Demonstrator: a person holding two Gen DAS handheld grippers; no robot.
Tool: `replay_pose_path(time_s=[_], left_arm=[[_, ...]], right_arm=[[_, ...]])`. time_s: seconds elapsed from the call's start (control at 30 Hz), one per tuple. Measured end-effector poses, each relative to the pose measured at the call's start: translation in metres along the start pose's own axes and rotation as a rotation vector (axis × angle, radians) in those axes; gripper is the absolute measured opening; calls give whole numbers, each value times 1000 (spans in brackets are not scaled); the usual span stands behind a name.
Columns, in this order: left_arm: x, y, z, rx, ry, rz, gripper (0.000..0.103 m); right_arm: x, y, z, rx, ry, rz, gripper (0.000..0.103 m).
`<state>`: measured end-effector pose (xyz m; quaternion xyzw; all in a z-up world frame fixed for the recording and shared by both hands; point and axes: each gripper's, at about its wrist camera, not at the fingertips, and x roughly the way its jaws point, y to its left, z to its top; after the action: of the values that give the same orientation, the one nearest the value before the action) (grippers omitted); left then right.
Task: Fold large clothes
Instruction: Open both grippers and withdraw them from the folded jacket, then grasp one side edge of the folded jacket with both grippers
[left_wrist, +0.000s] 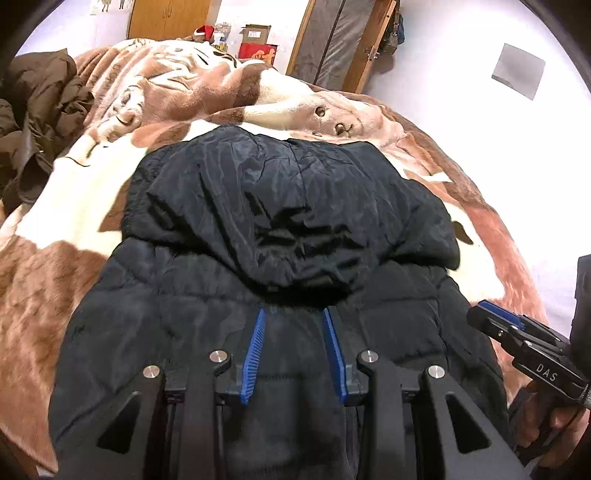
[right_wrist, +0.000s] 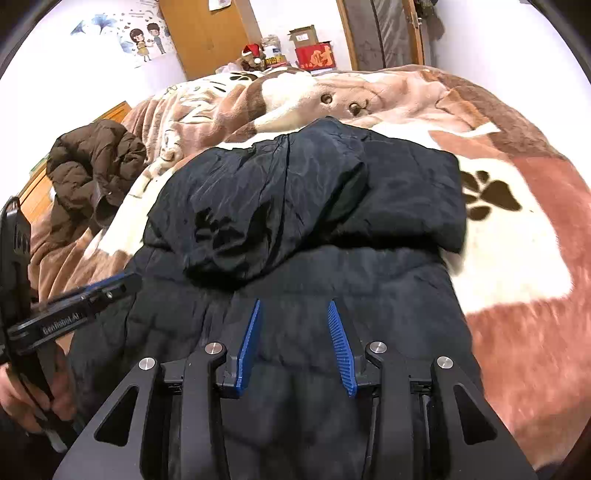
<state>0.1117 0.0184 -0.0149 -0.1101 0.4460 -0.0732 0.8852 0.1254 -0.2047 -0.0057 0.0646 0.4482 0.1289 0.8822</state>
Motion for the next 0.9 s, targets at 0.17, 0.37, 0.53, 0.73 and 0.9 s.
replay_pose_path(time_s=[0.17, 0.37, 0.53, 0.73, 0.9], left_arm=[[-25, -9, -20, 21, -5, 11, 34], [-43, -19, -39, 56, -4, 18, 38], [-49, -23, -47, 74, -5, 26, 41], [-54, -17, -54, 86, -9, 61, 49], [-58, -2, -60, 69, -9, 88, 52]], right_arm=[[-24, 0, -21, -9, -7, -1, 45], [-33, 0, -32, 0, 0, 11, 45], [-34, 0, -39, -1, 14, 15, 46], [-37, -8, -48, 19, 27, 7, 50], [-37, -27, -57, 60, 49, -16, 51]])
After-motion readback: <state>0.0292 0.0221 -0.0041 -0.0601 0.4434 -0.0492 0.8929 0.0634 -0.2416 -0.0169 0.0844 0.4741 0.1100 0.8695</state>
